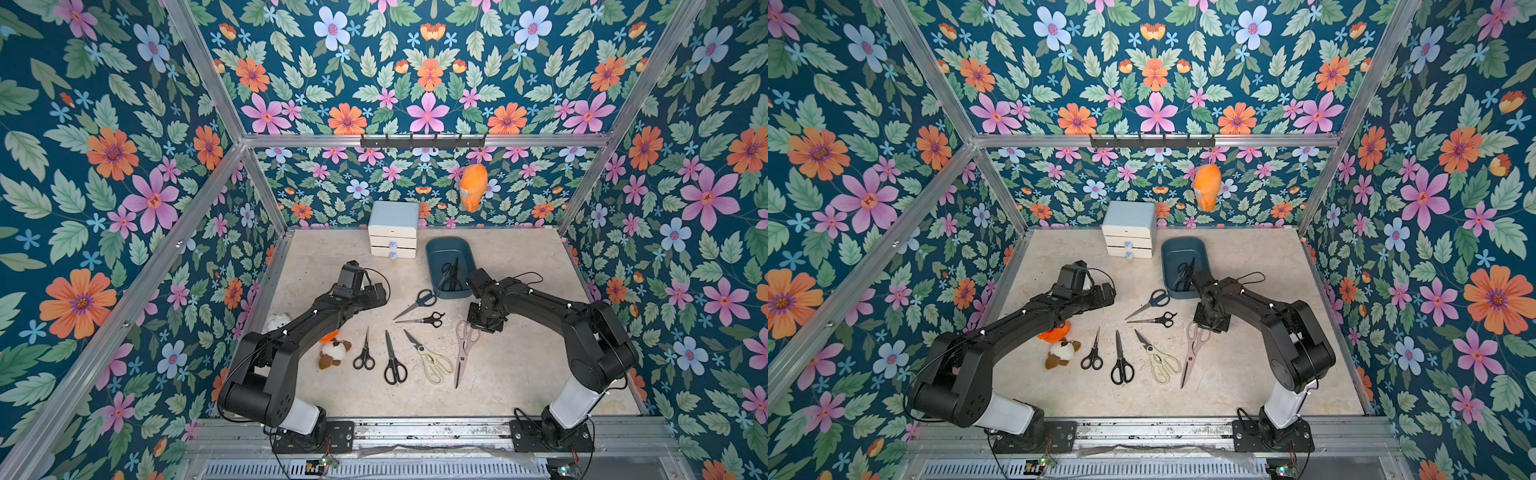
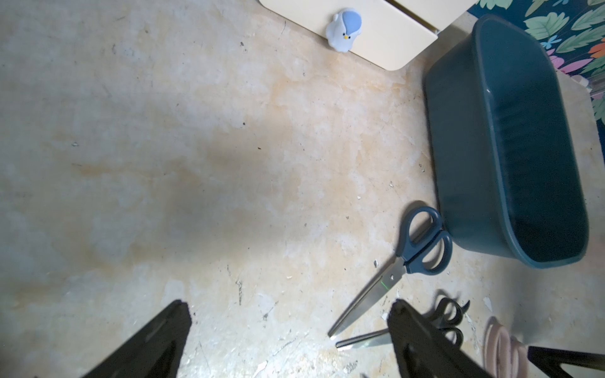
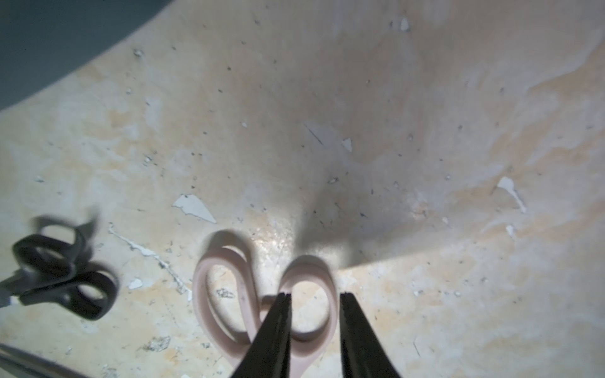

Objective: Put the scissors into the storage box
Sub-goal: Pick up the scissors from the center of the board.

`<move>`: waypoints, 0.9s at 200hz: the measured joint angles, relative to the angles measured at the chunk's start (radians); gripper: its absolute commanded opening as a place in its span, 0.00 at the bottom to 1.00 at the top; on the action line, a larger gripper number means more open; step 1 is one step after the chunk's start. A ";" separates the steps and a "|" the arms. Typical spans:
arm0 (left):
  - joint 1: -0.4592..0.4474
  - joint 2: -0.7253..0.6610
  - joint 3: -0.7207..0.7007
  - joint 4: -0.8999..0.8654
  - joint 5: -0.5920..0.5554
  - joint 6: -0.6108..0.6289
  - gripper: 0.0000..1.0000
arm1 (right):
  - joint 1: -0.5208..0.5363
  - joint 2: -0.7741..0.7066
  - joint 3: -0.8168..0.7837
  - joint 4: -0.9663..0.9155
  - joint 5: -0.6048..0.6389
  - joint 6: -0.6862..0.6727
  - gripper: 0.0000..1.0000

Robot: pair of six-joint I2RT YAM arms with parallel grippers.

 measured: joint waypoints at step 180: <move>0.000 -0.032 -0.048 0.028 -0.003 -0.023 0.99 | 0.000 0.001 -0.089 0.059 -0.007 0.050 0.17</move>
